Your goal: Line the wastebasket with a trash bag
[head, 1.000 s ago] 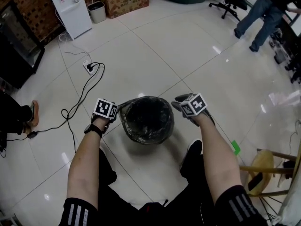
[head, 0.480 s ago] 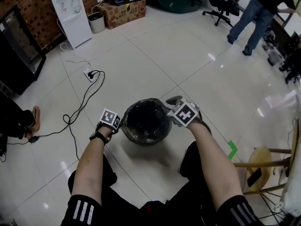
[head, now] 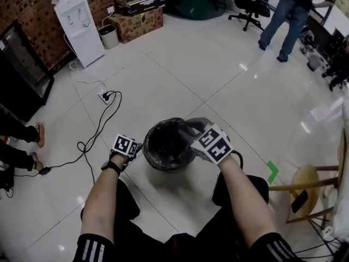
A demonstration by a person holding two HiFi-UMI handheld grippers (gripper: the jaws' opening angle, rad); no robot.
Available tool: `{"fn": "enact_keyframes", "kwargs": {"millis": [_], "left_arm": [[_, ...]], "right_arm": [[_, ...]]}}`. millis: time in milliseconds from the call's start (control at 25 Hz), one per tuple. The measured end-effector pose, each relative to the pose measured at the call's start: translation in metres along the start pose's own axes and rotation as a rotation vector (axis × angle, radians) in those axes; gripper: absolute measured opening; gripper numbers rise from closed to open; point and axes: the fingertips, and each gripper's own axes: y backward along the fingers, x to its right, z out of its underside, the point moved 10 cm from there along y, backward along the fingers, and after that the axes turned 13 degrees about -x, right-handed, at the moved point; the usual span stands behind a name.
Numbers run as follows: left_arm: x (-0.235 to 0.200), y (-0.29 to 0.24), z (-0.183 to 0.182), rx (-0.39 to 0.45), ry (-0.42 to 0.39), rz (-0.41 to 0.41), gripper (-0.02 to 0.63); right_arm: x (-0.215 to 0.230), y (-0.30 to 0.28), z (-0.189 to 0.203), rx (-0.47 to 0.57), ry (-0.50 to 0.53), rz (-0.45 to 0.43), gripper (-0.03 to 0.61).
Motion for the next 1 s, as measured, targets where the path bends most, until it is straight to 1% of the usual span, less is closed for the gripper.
{"fn": "enact_keyframes", "kwargs": {"millis": [120, 160, 200, 280, 320, 400, 520, 640, 800, 920, 1000], "left_arm": [[0.005, 0.042, -0.002, 0.069, -0.044, -0.035, 0.178], [0.009, 0.057, -0.003, 0.091, -0.062, -0.053, 0.178], [0.016, 0.073, -0.004, 0.114, -0.085, -0.069, 0.178], [0.039, 0.102, -0.007, 0.163, -0.146, -0.089, 0.178], [0.053, 0.115, -0.010, 0.184, -0.182, -0.093, 0.178], [0.082, 0.139, -0.013, 0.216, -0.246, -0.096, 0.178], [0.119, 0.171, -0.012, 0.259, -0.310, -0.092, 0.175], [0.145, 0.191, -0.006, 0.319, -0.365, -0.099, 0.175], [0.155, 0.205, -0.008, 0.392, -0.437, -0.128, 0.175], [0.147, 0.202, -0.020, 0.407, -0.446, -0.133, 0.171], [0.140, 0.199, -0.025, 0.403, -0.440, -0.124, 0.143]], "right_arm": [[0.001, 0.004, 0.002, -0.004, 0.048, 0.009, 0.107], [0.002, 0.004, 0.002, -0.008, 0.053, 0.007, 0.093], [0.003, 0.005, 0.001, -0.009, 0.059, 0.008, 0.063], [0.002, 0.010, -0.002, -0.003, 0.076, 0.018, 0.018], [0.001, 0.013, -0.003, 0.003, 0.084, 0.028, 0.006], [-0.002, 0.017, -0.005, 0.020, 0.089, 0.045, 0.006], [-0.011, 0.018, -0.007, 0.034, 0.095, 0.038, 0.006], [-0.027, 0.018, -0.007, 0.031, 0.116, 0.006, 0.006], [-0.046, 0.017, -0.013, 0.062, 0.148, -0.035, 0.006], [-0.046, 0.019, -0.019, 0.076, 0.146, -0.057, 0.006], [-0.045, 0.017, -0.022, 0.079, 0.140, -0.062, 0.006]]}}
